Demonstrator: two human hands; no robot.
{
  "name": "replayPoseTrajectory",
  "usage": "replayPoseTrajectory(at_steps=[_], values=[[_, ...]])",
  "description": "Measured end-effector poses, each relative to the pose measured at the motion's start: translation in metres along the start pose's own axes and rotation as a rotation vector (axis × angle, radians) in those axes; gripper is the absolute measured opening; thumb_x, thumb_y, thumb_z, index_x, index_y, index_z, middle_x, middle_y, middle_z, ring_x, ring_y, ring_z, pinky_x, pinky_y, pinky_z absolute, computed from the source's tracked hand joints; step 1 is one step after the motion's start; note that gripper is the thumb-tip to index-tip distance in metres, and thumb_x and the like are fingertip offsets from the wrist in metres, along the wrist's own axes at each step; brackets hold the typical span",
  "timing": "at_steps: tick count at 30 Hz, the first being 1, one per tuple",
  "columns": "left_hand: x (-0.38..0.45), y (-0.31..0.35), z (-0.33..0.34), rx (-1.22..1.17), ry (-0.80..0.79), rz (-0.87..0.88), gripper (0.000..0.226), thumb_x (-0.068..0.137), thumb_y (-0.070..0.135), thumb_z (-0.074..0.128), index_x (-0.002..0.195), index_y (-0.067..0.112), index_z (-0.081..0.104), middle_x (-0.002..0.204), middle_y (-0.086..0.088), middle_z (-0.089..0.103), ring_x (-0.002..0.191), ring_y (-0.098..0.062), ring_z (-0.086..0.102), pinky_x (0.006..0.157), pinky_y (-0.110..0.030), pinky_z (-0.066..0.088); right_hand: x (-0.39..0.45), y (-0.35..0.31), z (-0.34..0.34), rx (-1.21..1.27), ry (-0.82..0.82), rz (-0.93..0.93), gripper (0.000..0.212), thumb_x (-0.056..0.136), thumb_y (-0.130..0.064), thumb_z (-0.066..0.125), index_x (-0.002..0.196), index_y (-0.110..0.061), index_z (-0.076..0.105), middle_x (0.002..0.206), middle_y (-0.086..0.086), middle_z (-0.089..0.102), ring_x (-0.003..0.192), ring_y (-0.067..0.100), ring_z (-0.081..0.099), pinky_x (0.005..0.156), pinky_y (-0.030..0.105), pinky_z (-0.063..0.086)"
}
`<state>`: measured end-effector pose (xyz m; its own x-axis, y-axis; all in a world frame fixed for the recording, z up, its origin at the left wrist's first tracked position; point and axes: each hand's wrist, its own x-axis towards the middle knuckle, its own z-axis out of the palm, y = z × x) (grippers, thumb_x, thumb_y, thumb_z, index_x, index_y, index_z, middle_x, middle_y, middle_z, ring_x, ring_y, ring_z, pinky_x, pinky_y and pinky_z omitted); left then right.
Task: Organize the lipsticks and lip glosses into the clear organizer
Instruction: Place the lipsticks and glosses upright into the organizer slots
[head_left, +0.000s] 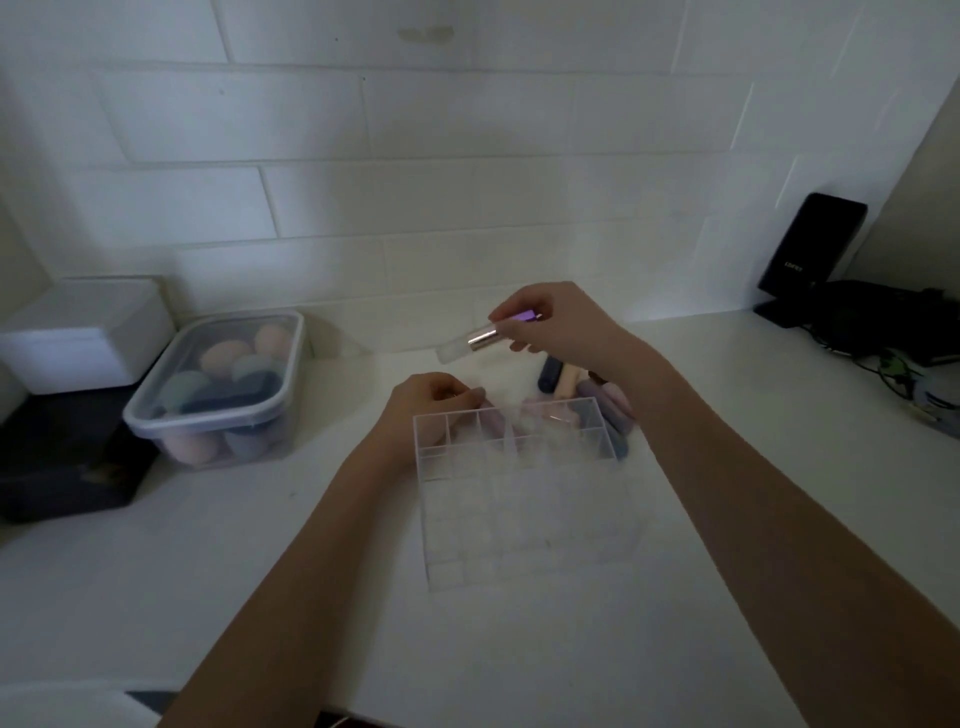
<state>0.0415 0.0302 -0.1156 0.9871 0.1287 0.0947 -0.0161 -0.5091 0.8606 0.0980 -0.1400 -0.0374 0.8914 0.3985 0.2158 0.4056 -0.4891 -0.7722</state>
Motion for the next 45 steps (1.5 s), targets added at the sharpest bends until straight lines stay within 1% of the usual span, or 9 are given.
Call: replayPoseTrajectory(at_steps=[9, 13, 18, 22, 29, 34, 38, 41, 45], values=[[-0.005, 0.001, -0.017, -0.292, 0.090, 0.027, 0.025, 0.093, 0.029, 0.053, 0.078, 0.025, 0.073, 0.058, 0.007, 0.061, 0.046, 0.001, 0.052, 0.052, -0.017, 0.043, -0.039, -0.018, -0.003, 0.757, 0.171, -0.001, 0.031, 0.088, -0.005, 0.064, 0.117, -0.010, 0.055, 0.101, 0.015, 0.069, 0.088, 0.022, 0.071, 0.071, 0.026, 0.058], [-0.010, 0.014, -0.028, -0.650, -0.186, 0.024, 0.036, 0.093, 0.045, 0.044, 0.102, 0.022, 0.072, 0.081, 0.003, 0.073, 0.065, -0.006, 0.064, 0.059, -0.020, 0.053, -0.038, -0.021, 0.003, 0.813, 0.109, -0.065, 0.032, 0.092, -0.003, 0.056, 0.117, -0.022, 0.054, 0.101, 0.009, 0.071, 0.090, 0.017, 0.072, 0.069, 0.025, 0.058], [-0.015, 0.019, -0.029, -0.633, -0.296, 0.171, 0.032, 0.073, 0.037, 0.068, 0.104, 0.032, 0.070, 0.100, 0.003, 0.075, 0.077, -0.006, 0.067, 0.068, -0.019, 0.055, -0.038, -0.023, 0.011, 0.902, 0.064, -0.100, 0.031, 0.094, 0.001, 0.051, 0.123, -0.010, 0.051, 0.103, 0.012, 0.070, 0.094, 0.022, 0.072, 0.073, 0.028, 0.058], [-0.014, 0.015, -0.034, -0.731, -0.279, 0.163, 0.020, 0.082, 0.034, 0.059, 0.092, 0.028, 0.076, 0.086, 0.005, 0.076, 0.067, -0.002, 0.067, 0.057, -0.018, 0.055, -0.041, -0.034, 0.007, 0.872, 0.016, -0.132, 0.027, 0.091, 0.003, 0.056, 0.113, -0.011, 0.055, 0.098, 0.011, 0.072, 0.094, 0.027, 0.071, 0.075, 0.033, 0.059], [-0.013, 0.011, -0.038, -0.862, -0.251, 0.033, 0.044, 0.092, 0.029, 0.040, 0.070, 0.021, 0.077, 0.061, 0.004, 0.072, 0.054, -0.007, 0.064, 0.052, -0.019, 0.049, -0.052, -0.060, 0.017, 0.518, -0.162, -0.284, 0.025, 0.078, 0.003, 0.071, 0.089, -0.015, 0.058, 0.093, 0.026, 0.067, 0.077, 0.040, 0.068, 0.074, 0.054, 0.058], [-0.012, 0.008, -0.038, -0.762, -0.047, 0.045, 0.023, 0.074, 0.021, 0.052, 0.083, 0.017, 0.074, 0.087, -0.009, 0.066, 0.080, -0.017, 0.061, 0.061, -0.026, 0.044, -0.055, -0.068, 0.021, 0.106, -0.148, -0.427, 0.036, 0.071, -0.007, 0.079, 0.075, -0.027, 0.050, 0.092, 0.010, 0.070, 0.079, 0.021, 0.069, 0.075, 0.033, 0.058], [-0.010, 0.002, -0.035, -0.578, 0.081, 0.063, 0.025, 0.067, 0.013, 0.056, 0.087, 0.009, 0.070, 0.086, -0.015, 0.063, 0.077, -0.023, 0.057, 0.059, -0.029, 0.041, -0.056, -0.068, 0.025, -0.002, -0.219, -0.399, 0.020, 0.075, -0.013, 0.077, 0.077, -0.018, 0.058, 0.087, 0.010, 0.070, 0.080, 0.022, 0.067, 0.078, 0.040, 0.055], [-0.011, 0.004, -0.032, -0.500, 0.085, 0.088, 0.021, 0.075, 0.001, 0.058, 0.076, 0.018, 0.070, 0.071, -0.001, 0.068, 0.065, -0.010, 0.061, 0.059, -0.023, 0.046, -0.053, -0.063, 0.009, 0.056, -0.195, -0.350, 0.011, 0.087, -0.019, 0.065, 0.085, -0.010, 0.070, 0.082, 0.002, 0.072, 0.077, 0.013, 0.068, 0.076, 0.027, 0.055], [-0.021, 0.003, -0.032, -0.364, -0.104, 0.111, 0.026, 0.065, 0.006, 0.066, 0.081, 0.025, 0.073, 0.082, 0.005, 0.075, 0.077, -0.008, 0.069, 0.053, -0.014, 0.049, -0.047, -0.040, -0.021, 0.069, -0.025, -0.184, 0.020, 0.095, -0.028, 0.052, 0.092, -0.020, 0.070, 0.089, -0.004, 0.071, 0.080, 0.013, 0.069, 0.079, 0.031, 0.055]])
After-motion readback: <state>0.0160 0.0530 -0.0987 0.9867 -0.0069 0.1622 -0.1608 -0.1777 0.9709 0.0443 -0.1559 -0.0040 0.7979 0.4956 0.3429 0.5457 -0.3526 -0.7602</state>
